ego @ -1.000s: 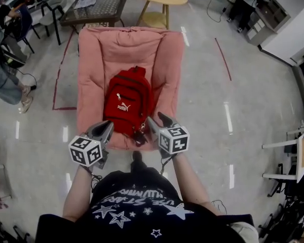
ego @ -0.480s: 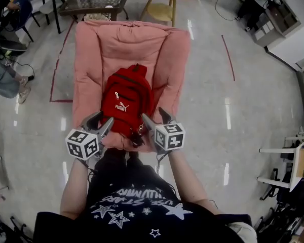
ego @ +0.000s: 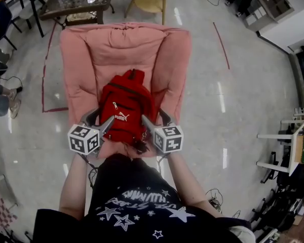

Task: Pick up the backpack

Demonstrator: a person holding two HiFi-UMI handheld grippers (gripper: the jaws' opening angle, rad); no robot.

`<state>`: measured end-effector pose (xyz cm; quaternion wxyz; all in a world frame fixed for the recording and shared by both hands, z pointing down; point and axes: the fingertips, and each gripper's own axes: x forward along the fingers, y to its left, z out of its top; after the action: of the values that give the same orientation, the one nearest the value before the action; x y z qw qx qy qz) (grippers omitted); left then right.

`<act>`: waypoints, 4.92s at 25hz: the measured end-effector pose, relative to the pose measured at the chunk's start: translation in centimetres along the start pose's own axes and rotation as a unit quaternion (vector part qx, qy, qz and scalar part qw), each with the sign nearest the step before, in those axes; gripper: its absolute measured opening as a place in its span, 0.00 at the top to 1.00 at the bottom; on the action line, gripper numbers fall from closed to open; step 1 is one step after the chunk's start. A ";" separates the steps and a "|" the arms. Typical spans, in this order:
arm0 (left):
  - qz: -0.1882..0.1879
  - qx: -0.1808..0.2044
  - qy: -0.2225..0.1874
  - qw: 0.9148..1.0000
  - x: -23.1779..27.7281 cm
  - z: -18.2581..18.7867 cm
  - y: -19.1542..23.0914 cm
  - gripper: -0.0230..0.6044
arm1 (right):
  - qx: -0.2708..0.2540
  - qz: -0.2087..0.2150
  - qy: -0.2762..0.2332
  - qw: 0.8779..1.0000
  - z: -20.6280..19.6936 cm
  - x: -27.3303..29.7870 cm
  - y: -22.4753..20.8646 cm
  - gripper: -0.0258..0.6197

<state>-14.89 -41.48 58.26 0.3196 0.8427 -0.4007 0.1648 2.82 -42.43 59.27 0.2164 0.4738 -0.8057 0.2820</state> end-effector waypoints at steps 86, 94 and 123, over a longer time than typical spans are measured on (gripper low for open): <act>-0.026 -0.096 -0.239 0.966 -14.5 -2.6 -13.9 0.95 | -0.131 0.166 -0.123 0.970 -1.0 -17.0 10.1 0.93; -0.018 -0.088 -0.246 0.965 -18.8 -4.5 -18.7 0.95 | -0.126 0.198 -0.143 0.962 -2.1 -22.4 12.2 0.93; -0.070 -0.019 -0.235 0.969 -36.8 -21.1 -34.6 0.95 | -0.105 0.154 -0.161 0.969 -18.9 -43.9 24.1 0.93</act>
<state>-11.30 10.07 40.15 0.2434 0.8773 -0.4080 -0.0685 3.16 7.62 40.29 0.0863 0.3575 -0.9184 0.1457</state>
